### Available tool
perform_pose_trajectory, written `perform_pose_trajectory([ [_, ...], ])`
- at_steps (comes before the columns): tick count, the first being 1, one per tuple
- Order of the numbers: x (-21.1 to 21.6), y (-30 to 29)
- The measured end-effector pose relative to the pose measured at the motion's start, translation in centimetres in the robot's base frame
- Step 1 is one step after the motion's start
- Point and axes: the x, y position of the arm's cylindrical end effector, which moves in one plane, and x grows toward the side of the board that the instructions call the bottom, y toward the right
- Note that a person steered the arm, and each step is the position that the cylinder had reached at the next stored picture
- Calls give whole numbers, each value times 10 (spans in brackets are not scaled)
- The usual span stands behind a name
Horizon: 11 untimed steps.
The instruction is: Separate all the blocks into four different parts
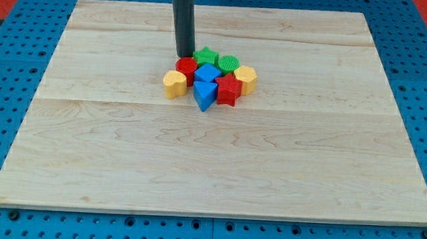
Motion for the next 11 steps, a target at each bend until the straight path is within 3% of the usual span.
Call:
perform_pose_trajectory([
  [2, -8, 1],
  [3, -44, 9],
  [5, -44, 109],
  [7, -33, 24],
  [8, -23, 10],
  [11, 19, 50],
])
